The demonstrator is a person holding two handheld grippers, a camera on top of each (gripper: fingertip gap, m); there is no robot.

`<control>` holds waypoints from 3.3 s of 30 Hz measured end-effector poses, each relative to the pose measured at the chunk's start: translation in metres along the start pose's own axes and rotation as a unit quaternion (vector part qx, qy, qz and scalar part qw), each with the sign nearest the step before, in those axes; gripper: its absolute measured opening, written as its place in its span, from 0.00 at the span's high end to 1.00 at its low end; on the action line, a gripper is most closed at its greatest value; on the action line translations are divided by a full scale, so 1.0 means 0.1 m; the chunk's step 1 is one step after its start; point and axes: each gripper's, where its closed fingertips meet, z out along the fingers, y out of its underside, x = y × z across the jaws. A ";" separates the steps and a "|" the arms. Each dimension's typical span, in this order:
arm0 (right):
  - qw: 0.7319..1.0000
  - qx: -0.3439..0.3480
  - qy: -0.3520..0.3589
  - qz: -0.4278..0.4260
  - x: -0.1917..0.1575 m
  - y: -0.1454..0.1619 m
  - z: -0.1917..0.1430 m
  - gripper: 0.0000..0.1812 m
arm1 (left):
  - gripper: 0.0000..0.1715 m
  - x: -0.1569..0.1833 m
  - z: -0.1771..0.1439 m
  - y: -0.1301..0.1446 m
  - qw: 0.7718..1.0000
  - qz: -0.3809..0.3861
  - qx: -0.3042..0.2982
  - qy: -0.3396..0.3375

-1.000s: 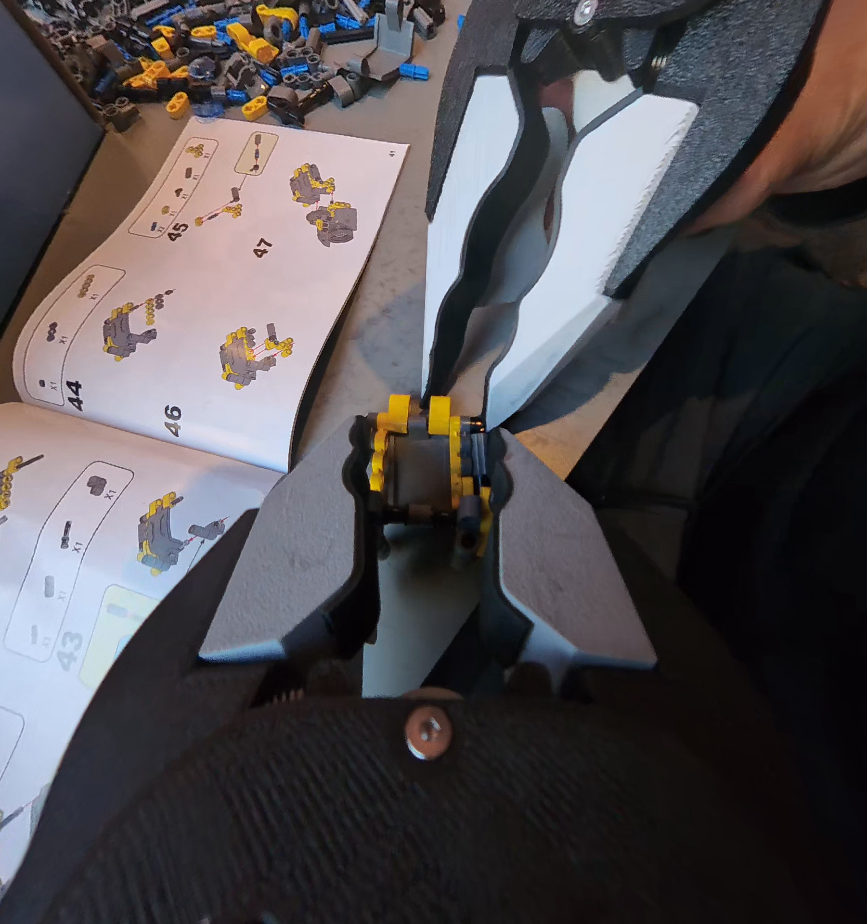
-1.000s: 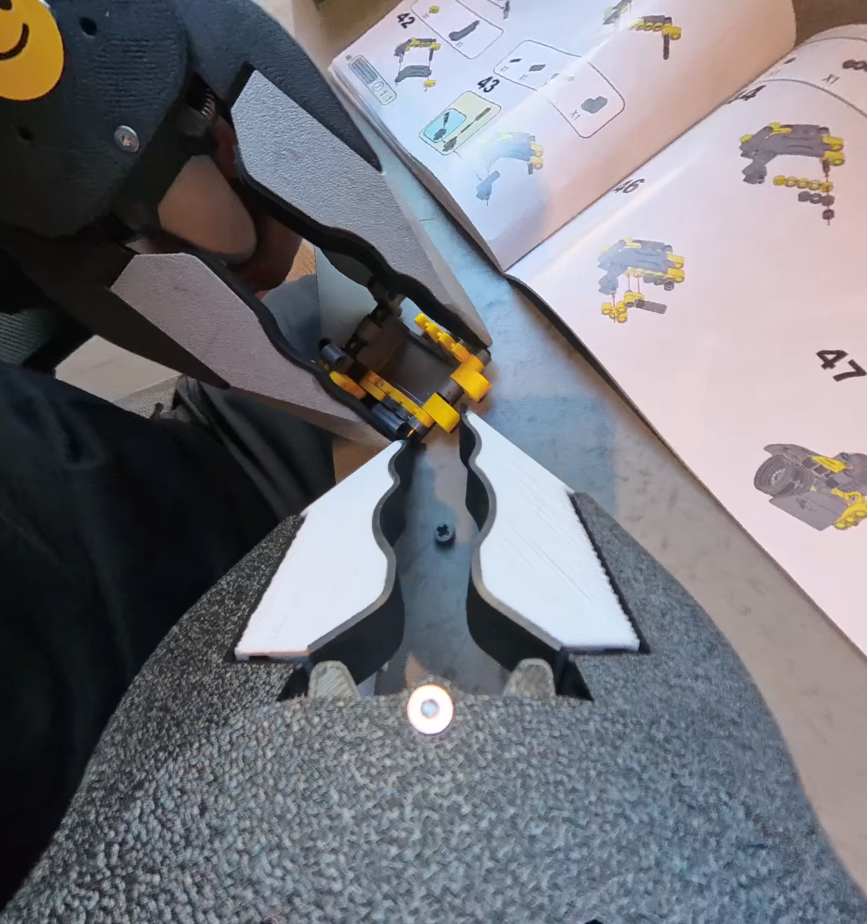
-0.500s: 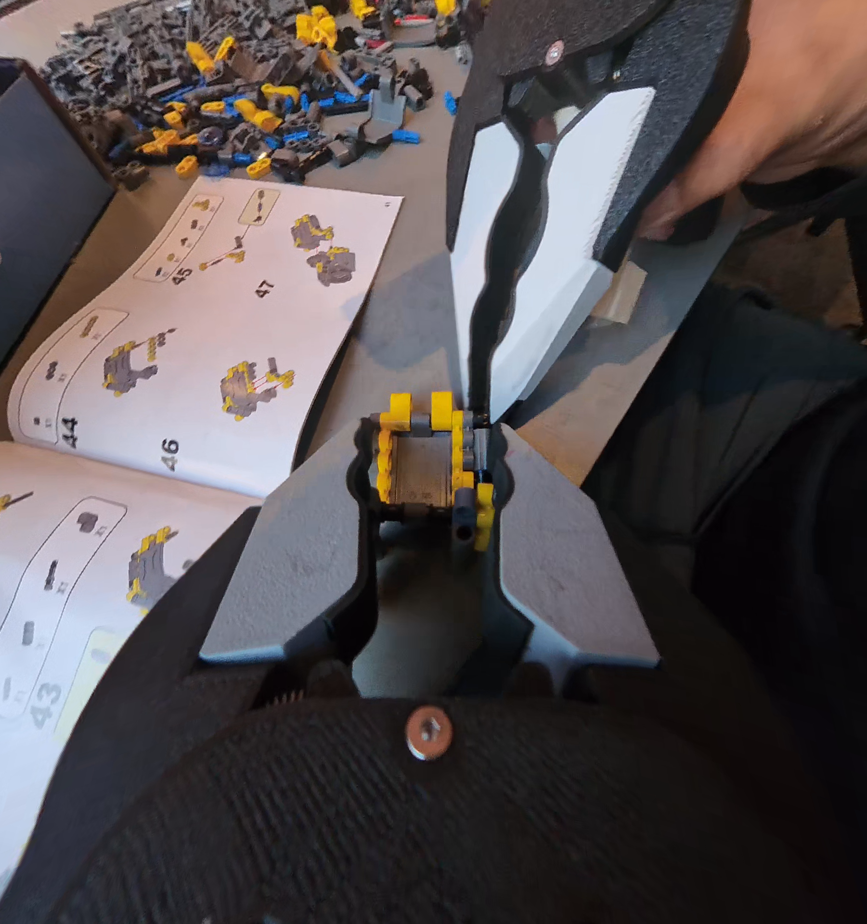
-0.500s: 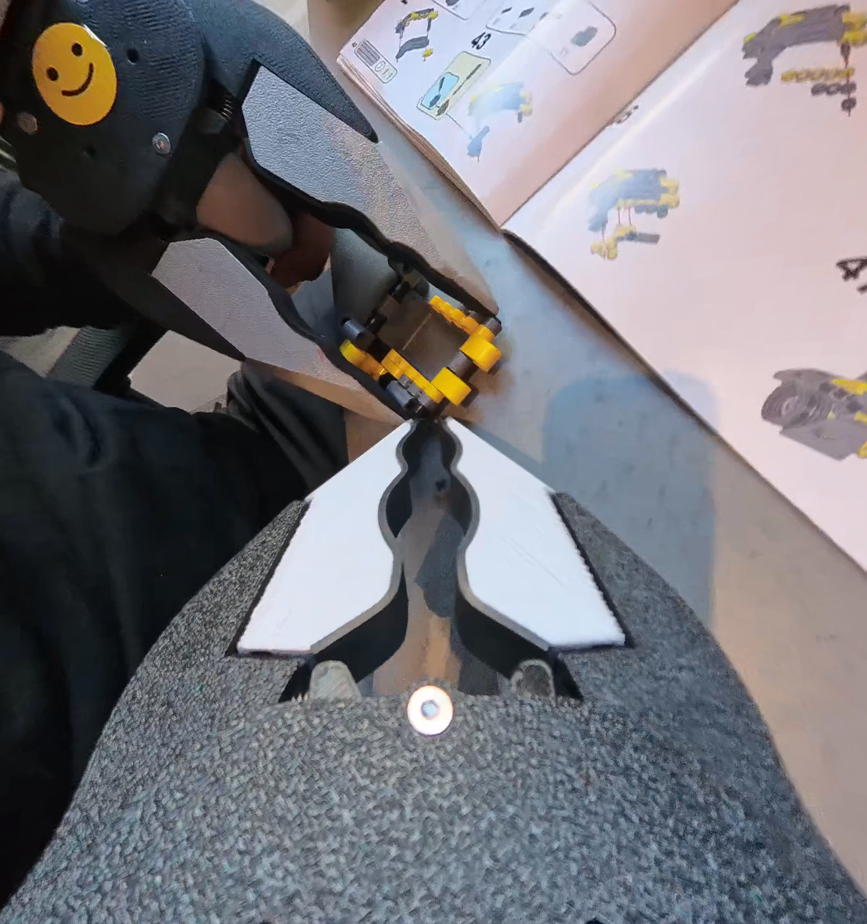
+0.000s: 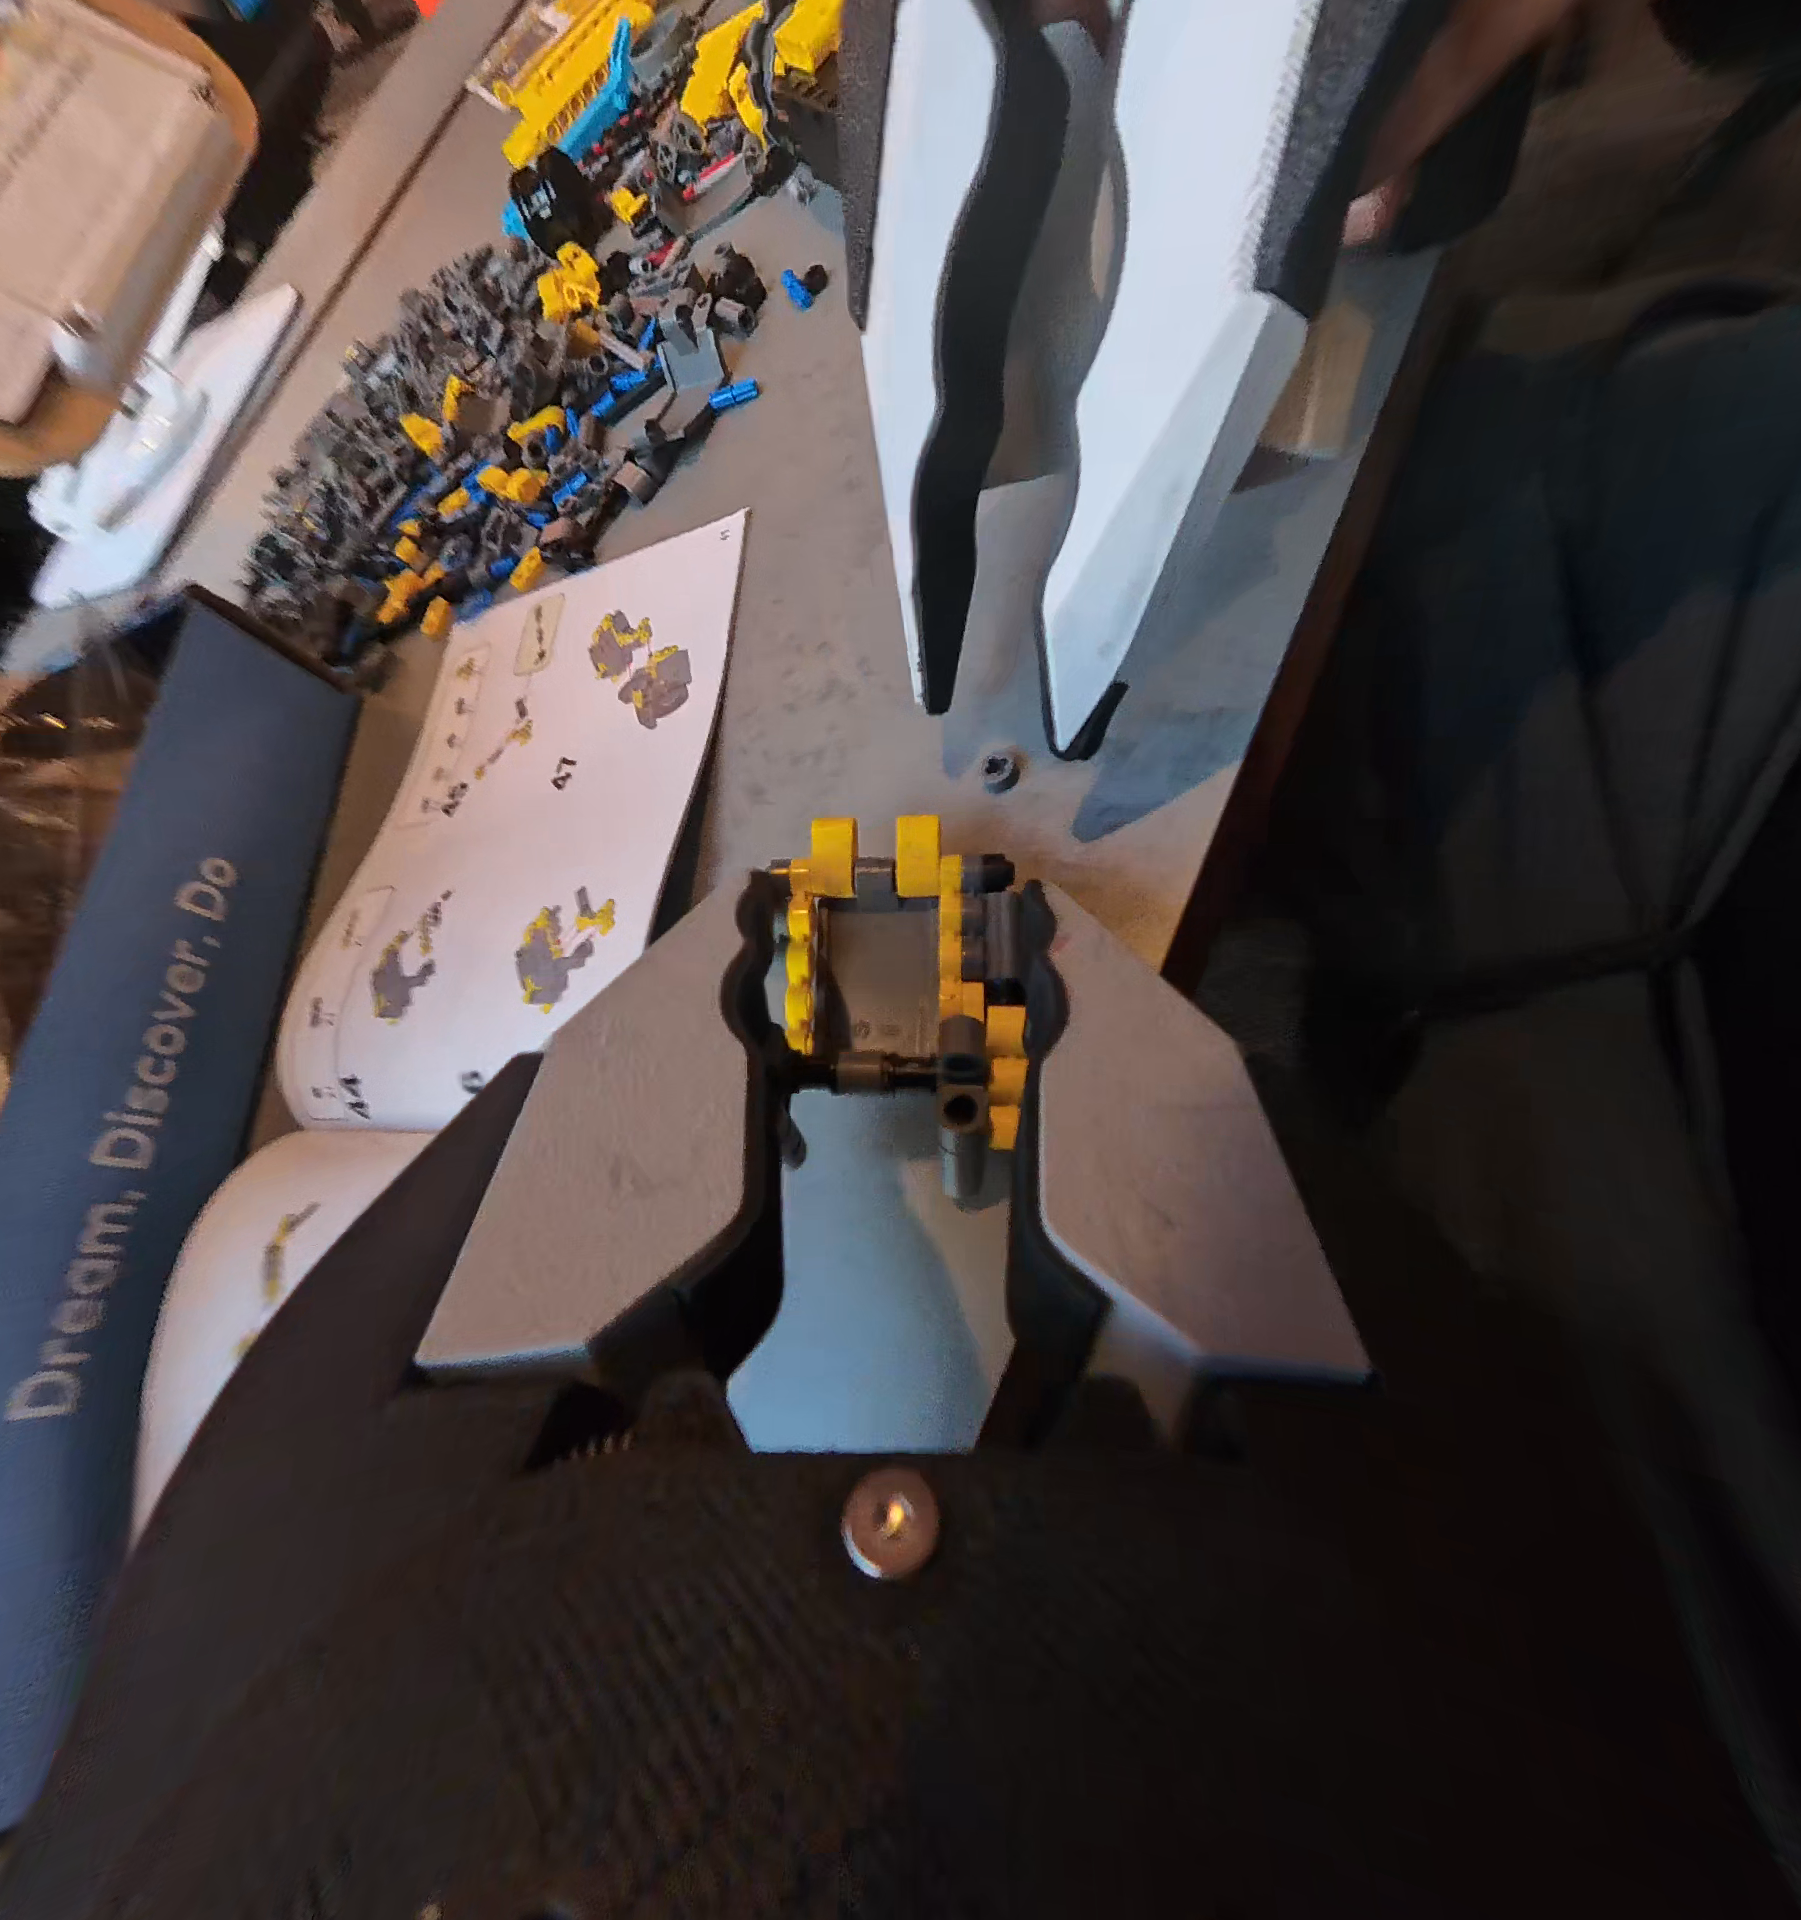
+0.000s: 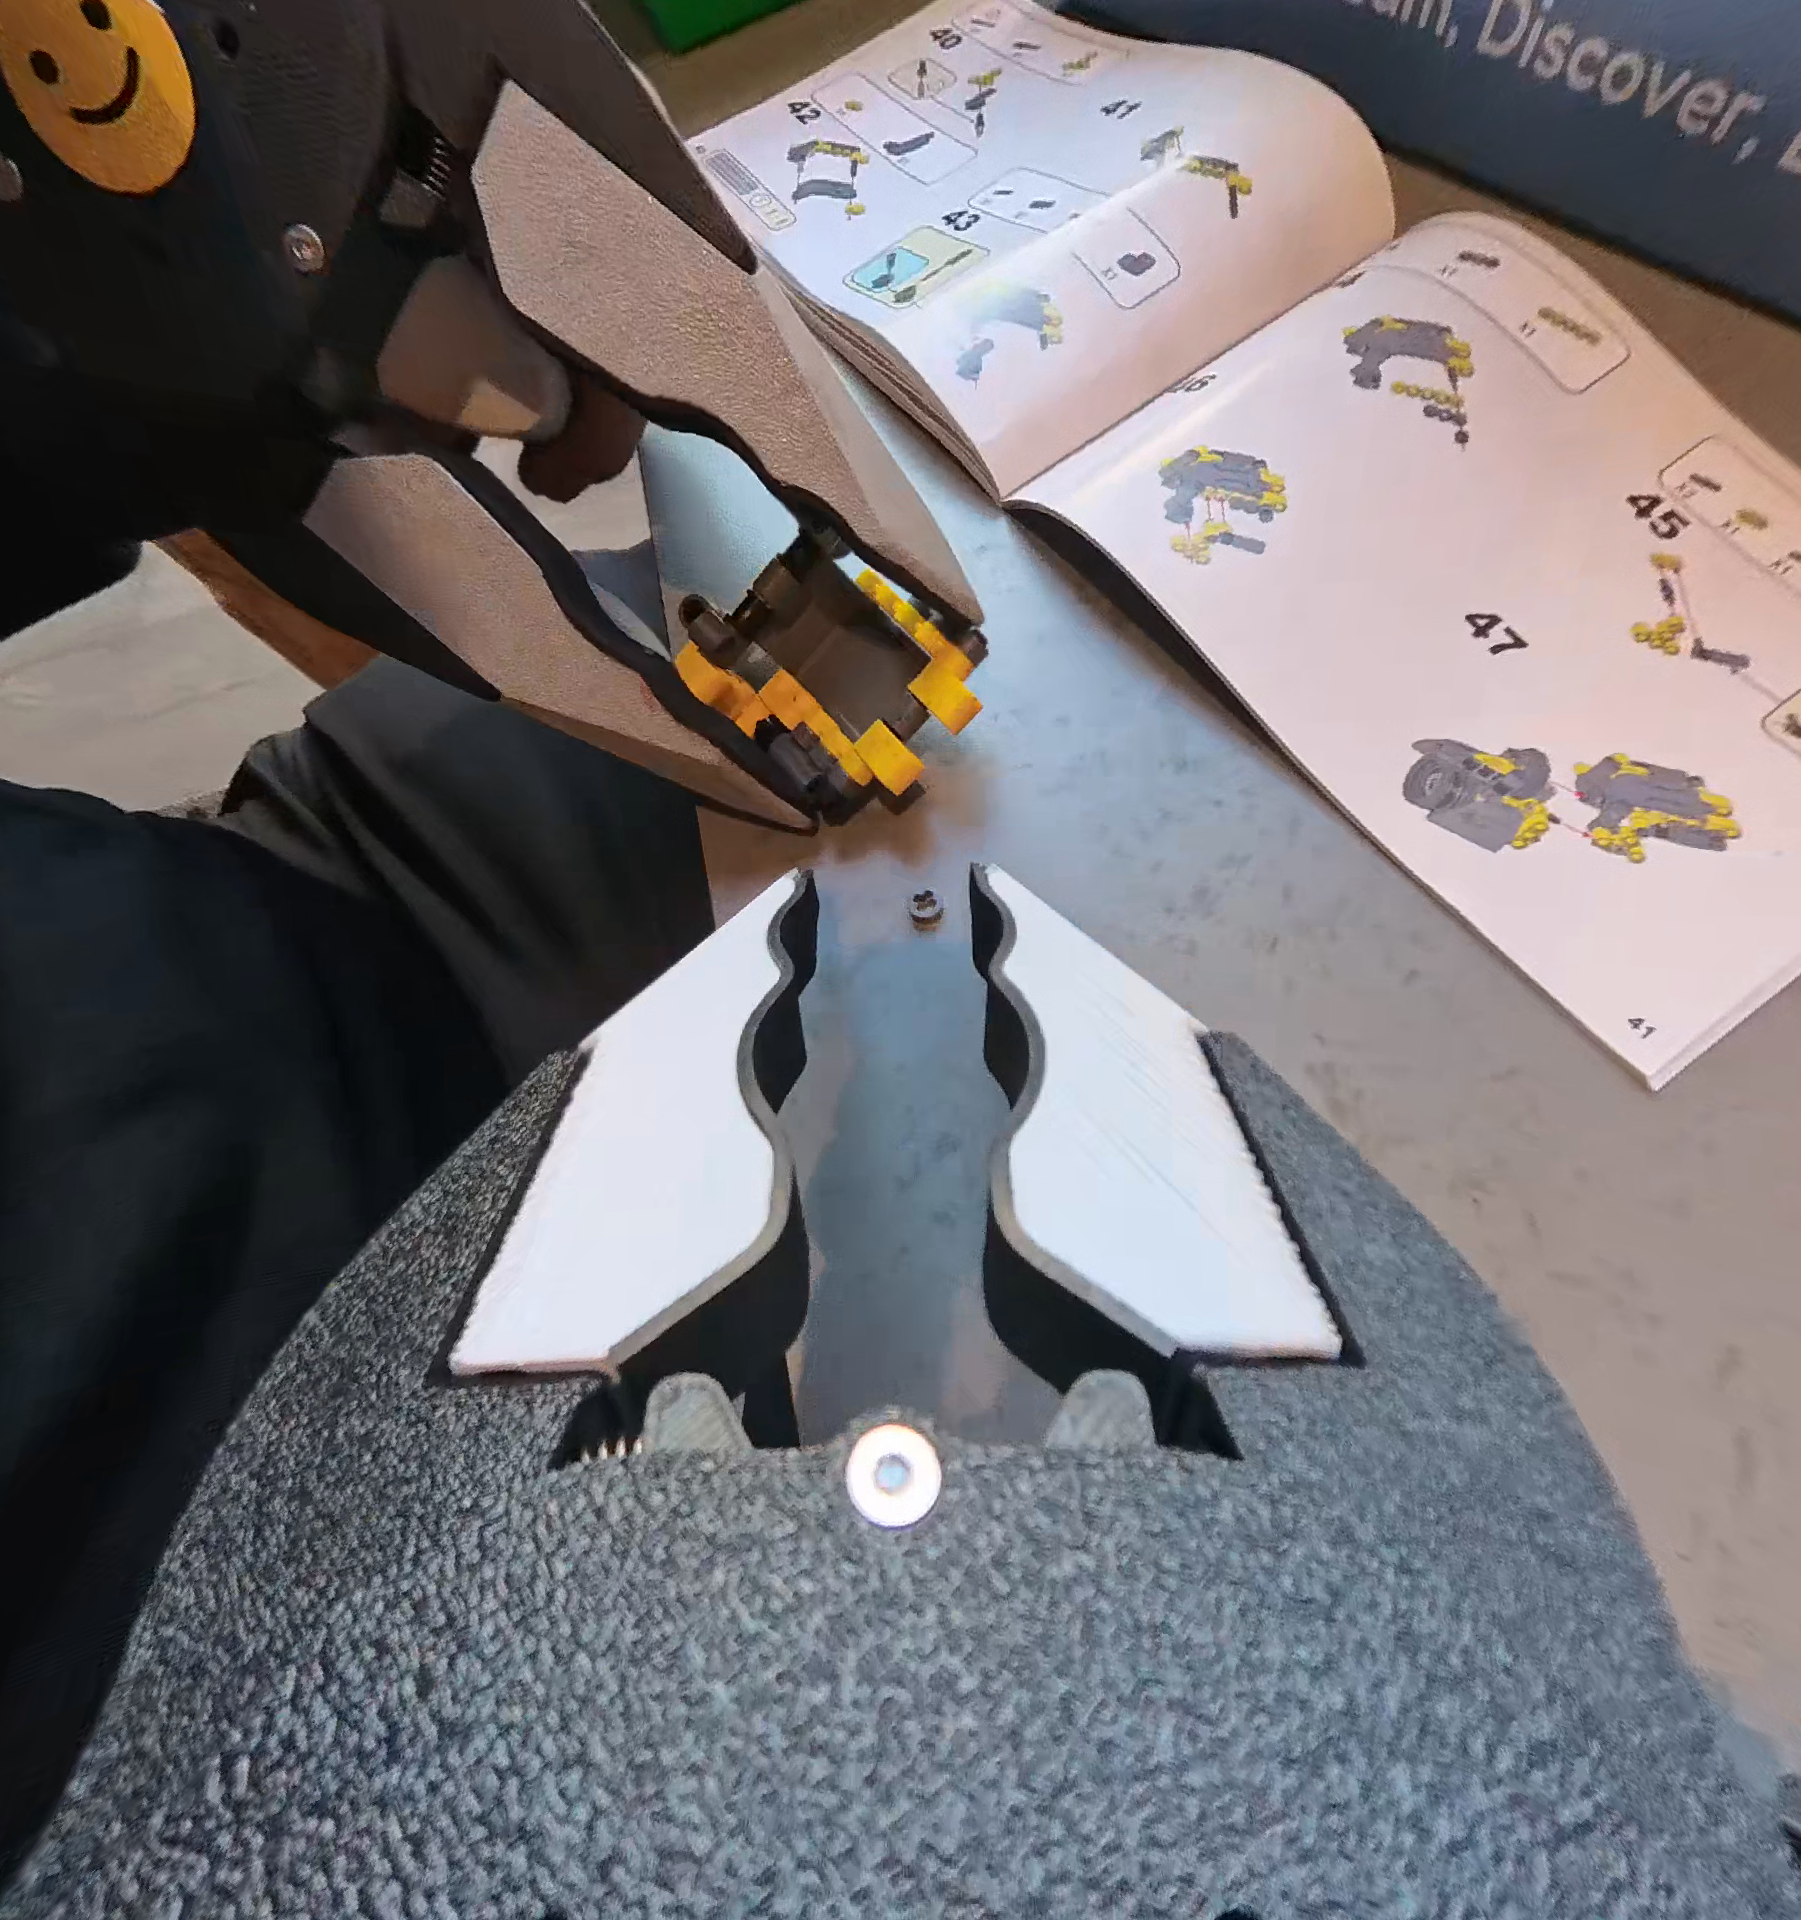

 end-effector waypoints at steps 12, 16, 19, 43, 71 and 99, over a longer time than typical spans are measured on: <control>0.998 -0.013 0.042 -0.039 0.04 0.06 -0.02 0.83 | 0.74 0.16 -0.03 -0.01 0.996 -0.012 -0.004 0.084; 0.999 -0.035 0.030 -0.023 0.09 0.13 -0.01 0.82 | 0.73 0.16 -0.04 0.04 0.989 -0.054 -0.023 0.139; 0.998 -0.050 0.021 -0.020 0.13 0.15 0.03 0.82 | 0.70 0.12 -0.06 -0.01 0.987 -0.062 -0.014 0.149; 0.995 -0.055 -0.073 -0.040 0.01 0.10 0.09 0.97 | 0.74 -0.12 -0.26 0.03 0.981 0.106 -0.050 0.156; 0.989 0.034 -0.110 0.097 0.26 -0.14 -0.06 0.97 | 0.66 0.03 -0.11 0.25 0.960 -0.226 -0.165 0.026; 0.999 -0.020 0.032 0.011 0.43 0.11 -0.10 0.87 | 0.69 0.05 -0.09 0.24 0.963 -0.252 -0.083 0.039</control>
